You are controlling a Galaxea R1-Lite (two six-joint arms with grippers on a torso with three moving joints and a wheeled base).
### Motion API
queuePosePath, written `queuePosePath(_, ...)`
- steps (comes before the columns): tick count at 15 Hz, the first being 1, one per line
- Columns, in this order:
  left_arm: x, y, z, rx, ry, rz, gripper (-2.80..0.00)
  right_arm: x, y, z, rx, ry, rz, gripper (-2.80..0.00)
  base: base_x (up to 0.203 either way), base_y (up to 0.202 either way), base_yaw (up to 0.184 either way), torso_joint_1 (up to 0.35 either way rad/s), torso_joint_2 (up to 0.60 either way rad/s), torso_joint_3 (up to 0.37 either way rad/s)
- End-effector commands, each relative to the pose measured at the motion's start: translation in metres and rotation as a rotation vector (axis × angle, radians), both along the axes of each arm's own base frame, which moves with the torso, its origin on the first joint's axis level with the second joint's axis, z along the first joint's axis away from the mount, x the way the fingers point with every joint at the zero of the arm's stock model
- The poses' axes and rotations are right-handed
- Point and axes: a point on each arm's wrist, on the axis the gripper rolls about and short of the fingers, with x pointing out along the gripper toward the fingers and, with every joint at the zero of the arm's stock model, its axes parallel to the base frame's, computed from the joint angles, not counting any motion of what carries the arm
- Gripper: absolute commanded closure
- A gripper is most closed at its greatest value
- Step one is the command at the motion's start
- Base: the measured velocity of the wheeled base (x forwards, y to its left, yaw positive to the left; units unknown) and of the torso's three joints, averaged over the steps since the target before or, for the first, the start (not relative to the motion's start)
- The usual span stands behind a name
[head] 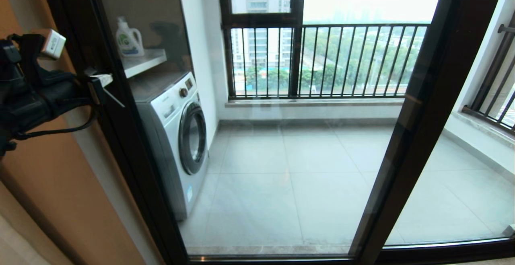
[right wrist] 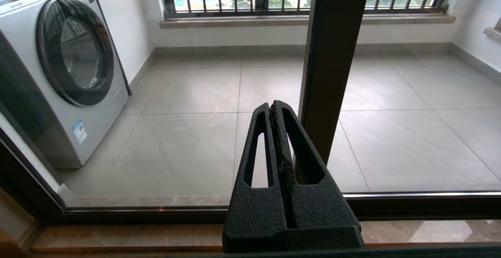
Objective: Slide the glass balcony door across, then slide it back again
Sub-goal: Open the slid door
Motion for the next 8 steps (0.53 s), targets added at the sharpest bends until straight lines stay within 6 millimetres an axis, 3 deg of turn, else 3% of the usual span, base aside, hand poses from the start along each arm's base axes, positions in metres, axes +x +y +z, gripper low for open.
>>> queuePosePath(1,0.032,0.002,-0.024,-0.007,0.061,0.006,0.0,0.001,0.0,-0.003,-0.002,0.012,0.001,0.0,0.0,0.0,0.0,0.0,0.0,0.0)
queuePosePath(3,0.046,0.005,-0.04,-0.012,0.099,0.032,0.0,0.001,0.0,-0.003,0.0,0.012,0.001,0.0,0.0,0.0,0.0,0.0,0.0,0.0)
queuePosePath(8,0.049,0.02,-0.048,-0.015,0.12,0.074,0.0,0.001,0.0,-0.003,0.0,0.012,0.001,0.0,0.0,0.0,0.0,0.0,0.0,0.0)
